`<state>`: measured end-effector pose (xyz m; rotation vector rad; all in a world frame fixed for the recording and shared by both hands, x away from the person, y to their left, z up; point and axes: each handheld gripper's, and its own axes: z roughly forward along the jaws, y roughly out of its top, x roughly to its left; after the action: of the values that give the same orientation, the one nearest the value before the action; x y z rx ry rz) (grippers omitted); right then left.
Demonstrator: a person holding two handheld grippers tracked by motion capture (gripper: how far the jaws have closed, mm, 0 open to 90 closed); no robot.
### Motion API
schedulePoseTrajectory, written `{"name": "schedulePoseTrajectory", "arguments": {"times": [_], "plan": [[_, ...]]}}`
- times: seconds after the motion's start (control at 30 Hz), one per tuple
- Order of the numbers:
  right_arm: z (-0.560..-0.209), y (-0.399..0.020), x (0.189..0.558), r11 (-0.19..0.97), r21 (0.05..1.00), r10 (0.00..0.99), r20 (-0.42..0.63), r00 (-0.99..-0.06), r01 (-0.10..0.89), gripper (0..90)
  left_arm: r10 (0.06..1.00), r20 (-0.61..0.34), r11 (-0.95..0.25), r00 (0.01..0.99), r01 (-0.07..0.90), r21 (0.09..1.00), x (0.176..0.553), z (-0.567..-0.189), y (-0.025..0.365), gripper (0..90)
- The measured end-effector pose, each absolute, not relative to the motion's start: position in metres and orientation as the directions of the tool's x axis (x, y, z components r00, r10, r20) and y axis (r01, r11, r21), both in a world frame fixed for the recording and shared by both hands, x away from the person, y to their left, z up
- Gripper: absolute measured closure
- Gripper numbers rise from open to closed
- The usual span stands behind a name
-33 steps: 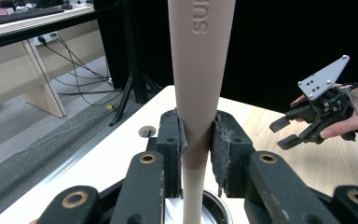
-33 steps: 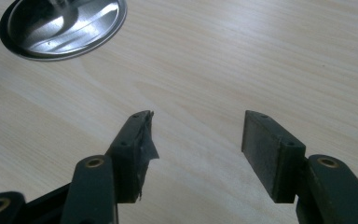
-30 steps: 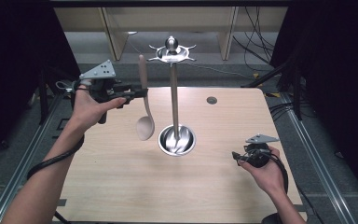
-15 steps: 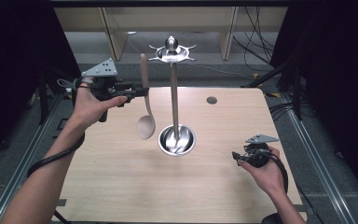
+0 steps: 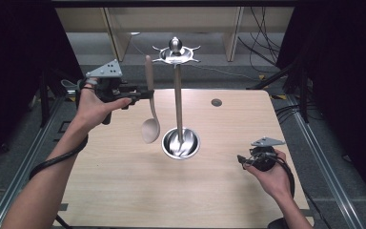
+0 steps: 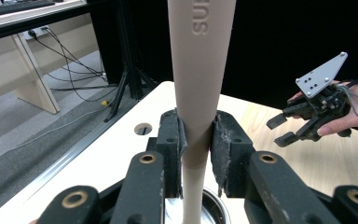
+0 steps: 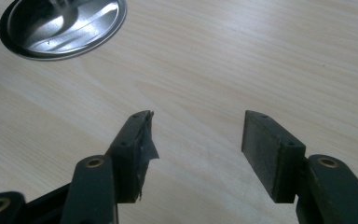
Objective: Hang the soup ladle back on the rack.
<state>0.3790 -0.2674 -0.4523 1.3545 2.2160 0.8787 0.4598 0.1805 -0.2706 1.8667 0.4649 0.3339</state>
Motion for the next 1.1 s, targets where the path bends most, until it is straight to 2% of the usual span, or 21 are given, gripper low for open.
{"name": "schedulePoseTrajectory", "arguments": {"times": [0.07,0.2,0.3,1.1], "plan": [[-0.4536,-0.2690,0.3812,0.349,0.706,0.883,-0.027,-0.469,0.616,43.6,0.470,0.003,-0.297,0.883,0.154,0.942,0.4604,-0.2709,0.1802,73.4],[-0.4514,-0.2663,0.3781,0.310,0.685,0.899,0.015,-0.437,0.660,43.6,0.467,0.006,-0.304,0.884,0.154,0.940,0.4615,-0.2713,0.1793,73.4],[-0.4524,-0.2681,0.3804,0.336,0.701,0.888,-0.014,-0.460,0.628,43.6,0.465,0.005,-0.306,0.885,0.156,0.939,0.4618,-0.2709,0.1784,73.4],[-0.4518,-0.2674,0.3790,0.322,0.691,0.897,-0.003,-0.443,0.647,43.6,0.454,0.007,-0.324,0.891,0.158,0.933,0.4663,-0.2695,0.1731,73.4]]}}
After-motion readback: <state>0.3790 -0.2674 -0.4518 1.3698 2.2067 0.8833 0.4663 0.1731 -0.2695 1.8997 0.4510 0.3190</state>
